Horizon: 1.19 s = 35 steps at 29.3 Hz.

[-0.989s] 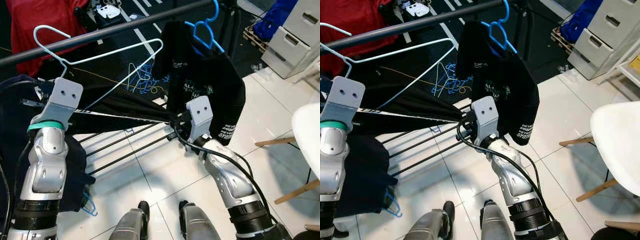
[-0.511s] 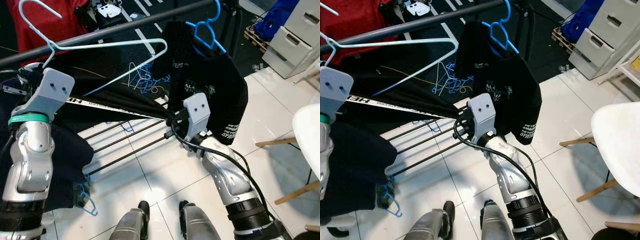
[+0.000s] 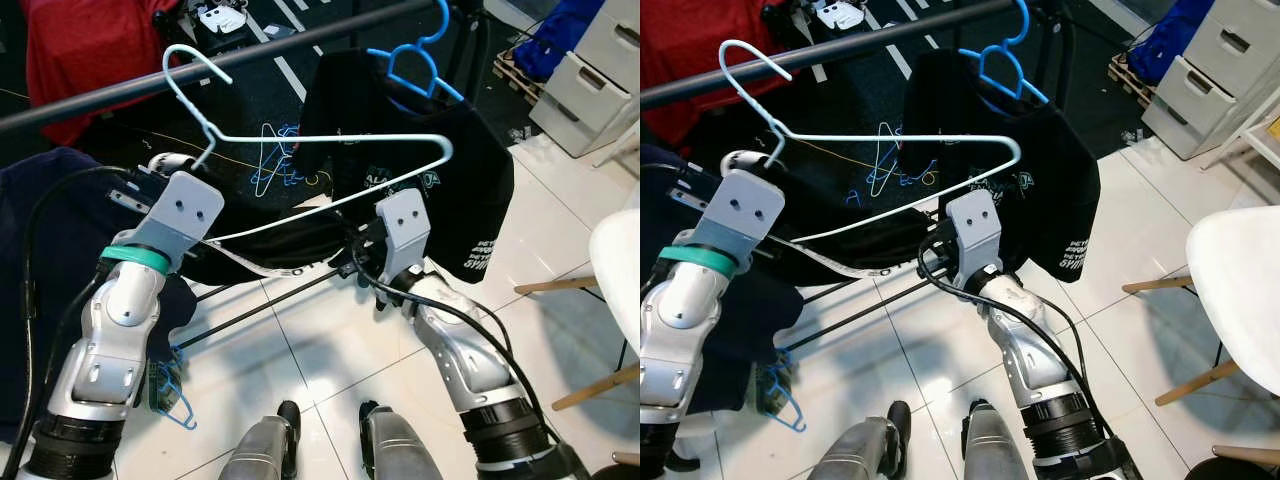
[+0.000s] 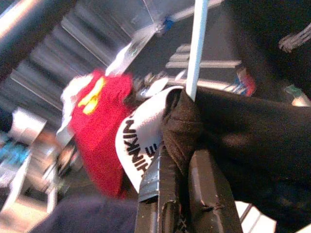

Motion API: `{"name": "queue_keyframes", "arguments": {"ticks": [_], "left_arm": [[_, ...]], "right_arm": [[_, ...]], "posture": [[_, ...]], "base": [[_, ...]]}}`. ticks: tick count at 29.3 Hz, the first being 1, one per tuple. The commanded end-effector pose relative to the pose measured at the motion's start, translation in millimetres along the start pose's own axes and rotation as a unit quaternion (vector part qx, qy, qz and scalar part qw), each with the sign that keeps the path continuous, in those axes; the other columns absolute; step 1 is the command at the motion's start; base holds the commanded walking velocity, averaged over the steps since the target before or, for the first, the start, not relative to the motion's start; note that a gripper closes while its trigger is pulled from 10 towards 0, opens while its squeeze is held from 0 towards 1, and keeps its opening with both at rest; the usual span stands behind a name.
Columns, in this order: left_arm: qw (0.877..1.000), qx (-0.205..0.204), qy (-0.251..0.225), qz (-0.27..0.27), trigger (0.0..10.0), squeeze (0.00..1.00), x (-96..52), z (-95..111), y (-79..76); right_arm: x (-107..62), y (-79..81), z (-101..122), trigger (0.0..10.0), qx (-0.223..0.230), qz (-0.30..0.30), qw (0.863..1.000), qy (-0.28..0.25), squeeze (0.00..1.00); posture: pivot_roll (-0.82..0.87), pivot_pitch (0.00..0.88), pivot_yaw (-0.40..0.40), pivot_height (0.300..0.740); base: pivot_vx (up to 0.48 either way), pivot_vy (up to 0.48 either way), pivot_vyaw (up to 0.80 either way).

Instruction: Hang hanger

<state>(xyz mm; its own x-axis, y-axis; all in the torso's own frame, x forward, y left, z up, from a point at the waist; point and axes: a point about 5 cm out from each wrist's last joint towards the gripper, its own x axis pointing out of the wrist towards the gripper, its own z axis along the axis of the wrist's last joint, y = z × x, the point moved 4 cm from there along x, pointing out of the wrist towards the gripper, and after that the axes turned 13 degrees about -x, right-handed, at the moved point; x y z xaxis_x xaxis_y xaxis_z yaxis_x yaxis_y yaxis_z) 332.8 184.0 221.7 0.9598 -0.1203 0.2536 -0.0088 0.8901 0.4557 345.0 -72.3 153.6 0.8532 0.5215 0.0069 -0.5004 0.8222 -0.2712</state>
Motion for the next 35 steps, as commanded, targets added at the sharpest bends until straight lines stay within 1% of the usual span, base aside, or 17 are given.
{"name": "queue_keyframes", "arguments": {"ticks": [1, 11, 12, 14, 15, 16, 17, 21, 23, 25, 28, 29, 31, 32, 33, 34, 35], "left_arm": [[0.999, -0.003, -0.017, -0.028, 10.0, 0.00, -2.1, 4, -0.1], [0.996, 0.002, -0.067, -0.062, 10.0, 0.00, -0.8, 21, -0.2], [0.995, -0.002, -0.072, -0.064, 10.0, 0.00, -0.2, 23, -0.9], [0.995, -0.002, -0.072, -0.064, 10.0, 0.00, -0.2, 23, -0.9], [0.994, -0.005, -0.080, -0.076, 10.0, 0.00, -1.2, 25, -1.9], [0.994, -0.005, -0.080, -0.076, 10.0, 0.00, -1.2, 25, -1.9], [0.991, -0.016, -0.084, -0.105, 10.0, 0.00, -2.8, 28, -2.3], [0.988, -0.024, -0.087, -0.127, 10.0, 0.00, -4.3, 30, -2.1], [0.976, -0.064, -0.071, -0.198, 10.0, 0.00, -6.4, 30, -0.6], [0.976, -0.064, -0.071, -0.198, 10.0, 0.00, -6.4, 30, -0.6], [0.963, -0.093, -0.052, -0.247, 10.0, 0.00, -10.1, 30, -1.3], [0.944, -0.111, -0.040, -0.309, 10.0, 0.00, -18.1, 34, -4.4], [0.944, -0.111, -0.040, -0.309, 10.0, 0.00, -18.1, 34, -4.4], [0.923, -0.118, -0.033, -0.365, 10.0, 0.00, -27.0, 39, -10.2], [0.923, -0.118, -0.033, -0.365, 10.0, 0.00, -27.0, 39, -10.2], [0.904, -0.122, -0.031, -0.409, 10.0, 0.00, -35.5, 44, -17.3], [0.904, -0.122, -0.031, -0.409, 10.0, 0.00, -35.5, 44, -17.3]], "right_arm": [[-1.8, -5.2, 4, 0.0, -0.005, -0.002, 1.000, -0.009, 0.00], [-0.3, -34.3, 38, 0.0, -0.016, -0.007, 0.999, -0.050, 0.00], [-0.3, -40.9, 39, 0.0, 0.019, -0.017, 0.998, -0.052, 0.00], [-0.3, -40.9, 39, 0.0, 0.019, -0.017, 0.998, -0.052, 0.00], [-1.7, -50.2, 35, 0.0, 0.057, -0.035, 0.997, -0.048, 0.00], [-1.7, -50.2, 35, 0.0, 0.057, -0.035, 0.997, -0.048, 0.00], [-5.3, -64.1, 24, 0.0, 0.098, -0.057, 0.993, -0.039, 0.00], [-8.3, -73.0, 16, 0.0, 0.122, -0.070, 0.989, -0.033, 0.00], [-11.5, -88.3, 9, 0.0, 0.144, -0.083, 0.986, -0.030, 0.00], [-11.5, -88.3, 9, 0.0, 0.144, -0.083, 0.986, -0.030, 0.00], [-11.6, -94.5, 8, 0.0, 0.148, -0.086, 0.985, -0.030, 0.00], [-11.7, -100.3, 8, 0.0, 0.149, -0.090, 0.984, -0.032, 0.00], [-11.7, -100.3, 8, 0.0, 0.149, -0.090, 0.984, -0.032, 0.00], [-11.8, -104.0, 10, 0.0, 0.149, -0.092, 0.984, -0.033, 0.00], [-11.8, -104.0, 10, 0.0, 0.149, -0.092, 0.984, -0.033, 0.00], [-11.3, -103.6, 12, 0.0, 0.145, -0.089, 0.985, -0.036, 0.00], [-11.3, -103.6, 12, 0.0, 0.145, -0.089, 0.985, -0.036, 0.00]], "posture": [[-0.16, 0.173, 0.121, 0.740], [-0.17, 0.168, 0.118, 0.740], [-0.17, 0.168, 0.118, 0.740], [-0.17, 0.168, 0.118, 0.740], [-0.17, 0.173, 0.117, 0.740], [-0.17, 0.173, 0.117, 0.740], [-0.16, 0.172, 0.118, 0.740], [-0.16, 0.172, 0.118, 0.740], [-0.15, 0.165, 0.114, 0.740], [-0.15, 0.165, 0.114, 0.740], [-0.14, 0.162, 0.112, 0.740], [-0.14, 0.157, 0.107, 0.740], [-0.14, 0.157, 0.107, 0.740], [-0.14, 0.157, 0.104, 0.740], [-0.14, 0.157, 0.104, 0.740], [-0.15, 0.156, 0.108, 0.740], [-0.15, 0.156, 0.108, 0.740]], "base": [[0.000, 0.000, 0.00], [0.000, 0.000, 0.00], [0.000, 0.000, 0.00], [0.000, 0.000, 0.00], [0.000, 0.000, 0.00], [0.000, 0.000, 0.00], [0.000, 0.000, 0.00], [0.000, 0.000, 0.00], [0.000, 0.000, 0.00], [0.000, 0.000, 0.00], [0.000, 0.000, 0.00], [0.000, 0.000, 0.00], [0.000, 0.000, 0.00], [0.000, 0.000, 0.00], [0.000, 0.000, 0.00], [0.000, 0.000, 0.00], [0.000, 0.000, 0.00]]}}
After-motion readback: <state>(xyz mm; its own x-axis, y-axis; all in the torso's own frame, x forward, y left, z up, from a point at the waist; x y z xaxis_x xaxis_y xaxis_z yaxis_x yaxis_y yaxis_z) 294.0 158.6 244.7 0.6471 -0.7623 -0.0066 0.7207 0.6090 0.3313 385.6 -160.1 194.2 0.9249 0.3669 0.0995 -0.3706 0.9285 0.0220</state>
